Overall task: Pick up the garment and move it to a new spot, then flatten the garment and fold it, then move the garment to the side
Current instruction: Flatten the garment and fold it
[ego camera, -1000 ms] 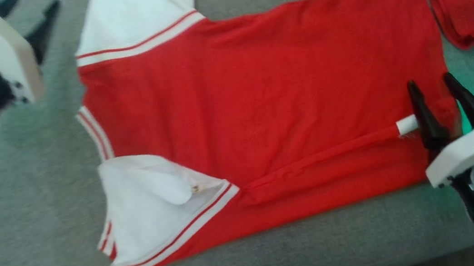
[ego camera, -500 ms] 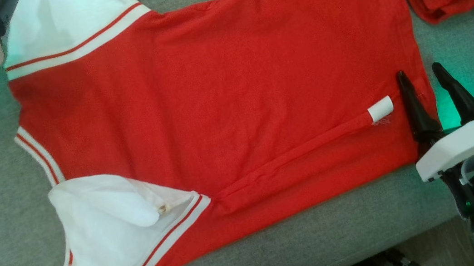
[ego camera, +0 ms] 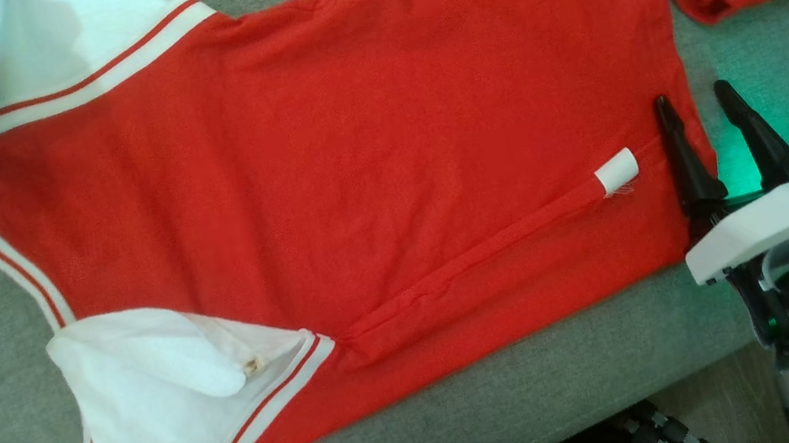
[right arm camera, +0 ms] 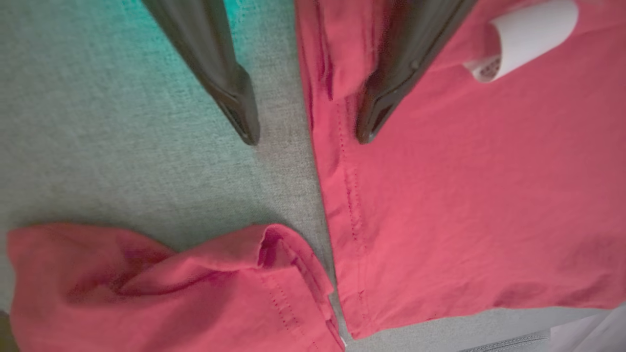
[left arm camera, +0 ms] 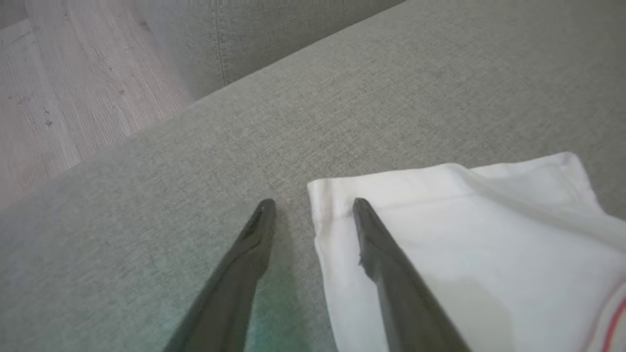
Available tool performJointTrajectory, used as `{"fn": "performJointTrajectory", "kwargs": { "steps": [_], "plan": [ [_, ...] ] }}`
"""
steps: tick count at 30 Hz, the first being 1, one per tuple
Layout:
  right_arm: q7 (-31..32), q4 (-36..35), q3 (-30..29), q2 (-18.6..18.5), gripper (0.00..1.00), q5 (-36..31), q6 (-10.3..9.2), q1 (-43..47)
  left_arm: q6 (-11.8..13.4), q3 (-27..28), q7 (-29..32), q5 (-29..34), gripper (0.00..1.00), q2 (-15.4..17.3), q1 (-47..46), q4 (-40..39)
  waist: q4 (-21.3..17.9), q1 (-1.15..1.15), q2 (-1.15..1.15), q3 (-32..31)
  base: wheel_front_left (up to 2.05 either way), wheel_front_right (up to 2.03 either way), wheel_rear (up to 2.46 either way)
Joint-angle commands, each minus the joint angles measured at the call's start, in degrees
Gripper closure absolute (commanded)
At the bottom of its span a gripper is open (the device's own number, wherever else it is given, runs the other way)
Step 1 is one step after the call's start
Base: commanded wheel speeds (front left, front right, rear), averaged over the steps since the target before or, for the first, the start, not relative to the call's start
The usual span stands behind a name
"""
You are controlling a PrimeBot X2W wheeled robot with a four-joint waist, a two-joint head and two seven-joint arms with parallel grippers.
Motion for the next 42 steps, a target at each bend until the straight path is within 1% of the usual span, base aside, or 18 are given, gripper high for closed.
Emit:
{"fn": "performJointTrajectory", "kwargs": {
  "steps": [1, 2, 3, 6, 10, 11, 16, 17, 21, 24, 28, 30, 33, 37, 42],
  "plan": [
    [-0.2, -0.2, 0.9, -0.1, 0.00, -0.1, -0.05, 0.6, 0.1, 1.2, -0.1, -1.2, 0.64, 3.0, -2.4, -1.1, -0.3, 0.00, 0.00, 0.0, 0.00, 0.00, 0.00],
    [-0.2, 0.0, 0.9, -0.1, 0.00, -0.1, -0.05, 0.6, 0.1, 0.8, 0.0, -1.5, 0.76, 3.2, -2.3, -1.2, -0.4, 0.00, 0.00, -0.1, 0.00, 0.00, 0.00],
    [-0.3, 0.2, 0.8, 0.0, 0.00, 0.0, -0.05, 0.5, 0.1, 0.4, 0.0, -1.9, 1.00, 3.4, -2.3, -1.3, -0.5, 0.00, 0.00, -0.1, 0.00, 0.00, 0.00],
    [-0.3, 0.5, 0.5, -0.1, 0.00, 0.1, -0.05, 0.4, 0.1, -0.5, -0.1, -3.4, 1.00, 3.8, -2.4, -1.9, -0.6, 0.00, 0.00, -0.2, 0.00, 0.00, 0.00],
    [-0.4, 0.4, 0.4, -0.3, 0.00, 0.3, -0.05, -0.3, 0.1, -1.8, -3.4, -3.5, 1.00, 3.9, -2.8, -2.7, -0.2, 0.00, 0.00, -0.8, 0.00, 0.00, 0.00],
    [-0.4, 0.4, 0.4, -0.3, 0.00, 0.3, -0.05, -0.3, 0.1, -1.8, -3.4, -3.5, 1.00, 3.9, -2.8, -2.7, -0.2, 0.00, 0.00, -0.8, 0.00, 0.00, 0.00],
    [1.6, -0.7, 1.1, -1.2, 0.00, 1.1, -0.05, -1.3, 0.1, -4.4, -10.6, -2.4, 1.00, 3.4, -2.5, -3.1, 1.7, 0.00, 0.00, -3.3, 0.00, 0.00, 0.00],
    [3.1, -1.2, 1.5, -2.1, 0.00, 1.3, -0.05, -2.5, 0.1, -5.6, -13.3, -2.7, 1.00, 2.9, -2.1, -3.4, 2.9, 0.00, 0.00, -4.6, 0.00, 0.00, 0.00],
    [6.9, -0.5, 2.3, -4.2, 0.00, 2.2, -0.05, -7.1, 0.1, -7.8, -18.6, -3.7, 1.00, 1.8, -1.5, -3.9, 5.9, 0.00, 0.00, -7.0, 0.00, 0.00, 0.00],
    [11.5, 2.0, 3.2, -5.9, 0.00, 2.8, -0.05, -11.8, 0.1, -8.9, -21.7, -5.7, 1.00, 0.9, -1.1, -4.0, 8.2, 0.00, 0.00, -8.4, 0.00, 0.00, 0.00],
    [19.5, 8.4, 2.8, -6.8, 0.00, 4.6, -0.05, -18.8, 0.1, -11.1, -25.3, -7.3, 1.00, 0.0, -0.8, -3.9, 11.2, 0.00, 0.00, -10.3, 0.00, 0.00, 0.00],
    [22.6, 11.3, 2.9, -8.2, 0.00, 3.7, -0.05, -22.3, 0.1, -12.3, -26.4, -8.0, 1.00, -0.4, -1.1, -4.0, 12.5, 0.00, 0.00, -10.8, 0.00, 0.00, 0.00],
    [25.6, 15.5, 3.3, -9.3, 0.00, 2.6, -0.05, -26.6, 0.1, -14.1, -27.6, -8.9, 1.00, -0.7, -1.7, -4.3, 13.9, 0.00, 0.00, -11.2, 0.00, 0.00, 0.00],
    [28.5, 20.3, 3.7, -10.7, 0.00, 0.7, -0.05, -30.1, 0.1, -16.7, -28.7, -9.6, 1.00, -1.2, -2.8, -4.7, 15.0, 0.00, 0.00, -11.5, 0.00, 0.00, 0.00],
    [31.1, 22.8, 4.2, -11.9, 0.00, -0.4, -0.05, -31.2, 0.1, -19.6, -30.1, -10.6, 1.00, -1.9, -4.4, -5.0, 15.3, 0.00, 0.00, -11.4, 0.00, 0.00, 0.00]
  ]
}}
